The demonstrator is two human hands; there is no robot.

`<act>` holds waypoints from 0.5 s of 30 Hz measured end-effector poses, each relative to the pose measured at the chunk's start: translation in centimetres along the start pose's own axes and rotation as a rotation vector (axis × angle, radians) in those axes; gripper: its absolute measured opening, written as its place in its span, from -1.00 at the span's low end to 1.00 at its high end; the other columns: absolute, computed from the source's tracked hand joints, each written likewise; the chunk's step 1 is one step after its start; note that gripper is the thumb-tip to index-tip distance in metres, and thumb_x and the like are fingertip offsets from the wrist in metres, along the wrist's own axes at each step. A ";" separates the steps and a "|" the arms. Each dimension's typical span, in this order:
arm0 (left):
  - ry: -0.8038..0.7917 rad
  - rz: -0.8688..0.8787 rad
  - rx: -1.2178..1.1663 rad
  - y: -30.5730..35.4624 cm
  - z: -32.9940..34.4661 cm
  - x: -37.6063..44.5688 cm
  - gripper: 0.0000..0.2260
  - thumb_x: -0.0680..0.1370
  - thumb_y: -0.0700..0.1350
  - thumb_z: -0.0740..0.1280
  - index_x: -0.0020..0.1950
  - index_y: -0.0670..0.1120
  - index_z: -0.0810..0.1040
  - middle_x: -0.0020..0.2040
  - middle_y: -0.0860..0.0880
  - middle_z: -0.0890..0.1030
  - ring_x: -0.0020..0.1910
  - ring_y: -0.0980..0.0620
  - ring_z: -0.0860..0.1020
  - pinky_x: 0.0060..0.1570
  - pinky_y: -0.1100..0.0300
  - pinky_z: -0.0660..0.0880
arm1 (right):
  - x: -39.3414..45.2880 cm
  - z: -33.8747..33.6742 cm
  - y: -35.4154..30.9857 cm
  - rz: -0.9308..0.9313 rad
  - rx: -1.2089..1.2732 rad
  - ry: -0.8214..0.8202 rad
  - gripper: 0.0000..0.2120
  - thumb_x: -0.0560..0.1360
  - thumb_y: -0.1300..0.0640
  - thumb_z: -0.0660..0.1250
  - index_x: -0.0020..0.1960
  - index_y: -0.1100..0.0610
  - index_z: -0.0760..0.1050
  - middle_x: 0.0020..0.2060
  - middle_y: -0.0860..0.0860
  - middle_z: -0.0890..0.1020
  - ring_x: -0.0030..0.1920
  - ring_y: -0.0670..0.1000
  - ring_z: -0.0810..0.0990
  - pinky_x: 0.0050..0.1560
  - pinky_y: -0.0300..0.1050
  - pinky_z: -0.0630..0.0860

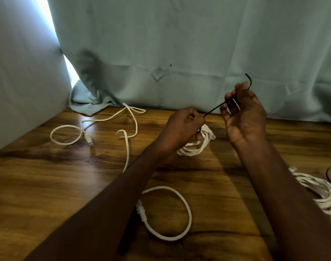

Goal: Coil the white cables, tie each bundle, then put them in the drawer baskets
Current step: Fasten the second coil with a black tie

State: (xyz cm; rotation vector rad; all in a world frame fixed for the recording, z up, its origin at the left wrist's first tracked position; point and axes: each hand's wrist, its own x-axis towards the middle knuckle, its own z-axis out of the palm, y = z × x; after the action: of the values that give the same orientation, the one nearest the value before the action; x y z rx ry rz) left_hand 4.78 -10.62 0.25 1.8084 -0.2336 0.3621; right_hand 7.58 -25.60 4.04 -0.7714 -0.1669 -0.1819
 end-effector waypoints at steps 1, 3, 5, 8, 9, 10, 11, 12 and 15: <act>-0.027 0.006 0.016 -0.2 0.2 0.0 -0.90 0.60 -0.16 0.27 -0.07 -0.16 0.51 -0.45 -0.09 0.58 -0.58 0.13 0.44 -0.49 0.28 0.33 | 0.0 0.0 0.0 -0.001 0.023 -0.033 -0.90 0.59 0.09 0.44 0.00 0.12 0.59 -0.23 -0.03 0.64 -0.19 -0.06 0.67 -0.08 -0.14 0.60; -0.011 -0.030 -0.001 -0.8 0.4 0.2 -0.89 0.62 -0.13 0.24 -0.07 -0.11 0.48 -0.50 -0.03 0.52 -0.54 0.08 0.45 -0.46 0.24 0.35 | -0.2 0.1 0.4 0.026 -0.022 -0.071 -0.89 0.62 0.08 0.40 -0.01 0.11 0.57 -0.26 -0.03 0.61 -0.26 -0.07 0.63 -0.12 -0.14 0.61; 0.075 -0.114 -0.091 -1.2 -0.1 0.6 -0.84 0.67 -0.09 0.22 -0.05 -0.12 0.48 -0.50 -0.01 0.47 -0.54 0.09 0.40 -0.49 0.25 0.30 | -0.2 0.1 1.1 0.035 -0.249 -0.063 -0.87 0.64 0.08 0.37 -0.04 0.11 0.58 -0.29 -0.03 0.57 -0.34 -0.09 0.55 -0.22 -0.16 0.59; 0.205 -0.148 -0.223 -1.5 -1.3 1.2 -0.74 0.71 0.03 0.21 -0.08 -0.09 0.45 -0.51 0.02 0.43 -0.54 0.10 0.36 -0.51 0.27 0.23 | -0.4 0.1 2.7 0.013 -0.673 -0.126 -0.89 0.66 0.18 0.33 0.01 0.17 0.61 -0.29 0.00 0.55 -0.40 -0.09 0.50 -0.27 -0.14 0.56; 0.229 -0.133 -0.252 -1.4 -1.6 1.3 -0.72 0.71 0.08 0.21 -0.10 -0.08 0.43 -0.52 0.02 0.42 -0.53 0.08 0.35 -0.52 0.27 0.22 | -0.5 0.2 3.4 -0.001 -0.763 -0.178 -0.89 0.66 0.19 0.34 0.04 0.21 0.62 -0.29 0.01 0.59 -0.38 -0.08 0.54 -0.27 -0.14 0.57; 0.244 -0.120 -0.269 -1.5 -1.7 1.4 -0.69 0.70 0.11 0.22 -0.10 -0.09 0.41 -0.52 0.01 0.41 -0.54 0.07 0.34 -0.52 0.27 0.22 | -0.8 0.2 4.2 -0.035 -0.848 -0.227 -0.87 0.65 0.17 0.36 0.05 0.22 0.63 -0.26 0.02 0.65 -0.32 -0.07 0.62 -0.24 -0.12 0.59; 0.254 -0.108 -0.278 -1.5 -1.7 1.3 -0.67 0.69 0.14 0.22 -0.09 -0.10 0.42 -0.52 -0.01 0.41 -0.56 0.07 0.32 -0.53 0.27 0.21 | -1.0 0.1 4.8 -0.085 -0.930 -0.265 -0.87 0.64 0.14 0.38 0.04 0.20 0.64 -0.20 0.01 0.70 -0.21 -0.05 0.69 -0.15 -0.06 0.64; 0.263 -0.104 -0.286 -1.5 -1.8 1.3 -0.64 0.68 0.16 0.22 -0.07 -0.12 0.43 -0.51 -0.02 0.42 -0.58 0.08 0.32 -0.54 0.27 0.21 | -1.0 0.0 5.3 -0.135 -0.994 -0.282 -0.87 0.63 0.10 0.40 0.04 0.15 0.66 -0.14 -0.01 0.72 -0.11 -0.01 0.72 -0.04 0.03 0.66; 0.283 -0.113 -0.339 -1.7 -2.1 1.3 -0.59 0.67 0.21 0.21 -0.02 -0.15 0.49 -0.49 -0.06 0.43 -0.60 0.08 0.31 -0.56 0.29 0.21 | -1.2 0.0 5.5 -0.199 -1.021 -0.326 -0.87 0.60 0.00 0.44 0.01 0.06 0.66 -0.09 -0.06 0.72 -0.01 0.04 0.71 0.09 0.15 0.65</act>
State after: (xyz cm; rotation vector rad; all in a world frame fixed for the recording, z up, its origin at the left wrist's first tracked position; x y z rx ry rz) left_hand 6.31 -8.17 -0.29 1.4115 0.0075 0.4631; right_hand 7.65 -21.62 0.08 -1.8057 -0.4776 -0.3359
